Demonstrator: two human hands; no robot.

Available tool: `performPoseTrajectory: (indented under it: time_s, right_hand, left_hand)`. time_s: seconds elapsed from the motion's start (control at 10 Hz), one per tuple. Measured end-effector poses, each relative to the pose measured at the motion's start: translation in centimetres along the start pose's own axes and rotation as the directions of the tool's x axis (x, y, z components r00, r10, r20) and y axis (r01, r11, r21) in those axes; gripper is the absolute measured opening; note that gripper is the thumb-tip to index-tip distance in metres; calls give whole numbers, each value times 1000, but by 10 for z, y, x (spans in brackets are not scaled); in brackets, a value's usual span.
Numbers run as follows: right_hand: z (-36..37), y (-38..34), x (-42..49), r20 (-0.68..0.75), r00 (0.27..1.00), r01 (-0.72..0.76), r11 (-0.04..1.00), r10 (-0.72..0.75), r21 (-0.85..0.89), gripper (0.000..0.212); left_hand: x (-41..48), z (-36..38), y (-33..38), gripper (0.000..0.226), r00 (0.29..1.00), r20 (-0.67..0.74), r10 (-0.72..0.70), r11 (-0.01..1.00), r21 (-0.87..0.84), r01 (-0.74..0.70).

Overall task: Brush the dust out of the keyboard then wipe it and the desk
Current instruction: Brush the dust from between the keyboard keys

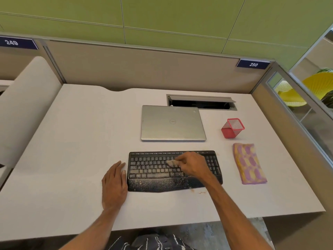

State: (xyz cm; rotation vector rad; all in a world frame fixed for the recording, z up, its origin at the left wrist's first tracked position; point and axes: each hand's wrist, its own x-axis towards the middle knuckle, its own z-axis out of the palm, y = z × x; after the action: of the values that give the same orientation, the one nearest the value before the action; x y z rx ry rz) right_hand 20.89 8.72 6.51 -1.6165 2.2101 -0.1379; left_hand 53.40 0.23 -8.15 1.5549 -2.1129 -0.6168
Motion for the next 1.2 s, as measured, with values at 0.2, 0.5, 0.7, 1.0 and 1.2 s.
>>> performPoseTrajectory:
  time_s: [0.2,0.5,0.7,1.0,1.2]
  right_hand:
    - [-2,13,-1,-87,983,-160,987,161,23,20]
    - [-4,4,0,-35,983,-180,984,180,18,16]
    - [3,4,0,58,983,-175,985,175,-5,16]
    - [1,14,0,64,979,-198,979,196,37,17]
    - [-5,17,-1,15,975,-222,965,223,136,17]
  left_hand:
    - [-2,0,1,47,1000,-11,1,1000,0,-1]
    - [0,0,1,49,1000,-6,-3,1000,6,3]
    - [-1,-1,2,49,1000,-7,-3,1000,4,3]
    - [-1,-2,2,48,1000,-2,-1,1000,8,1]
    - [-1,-2,3,48,1000,1,1,1000,9,-1]
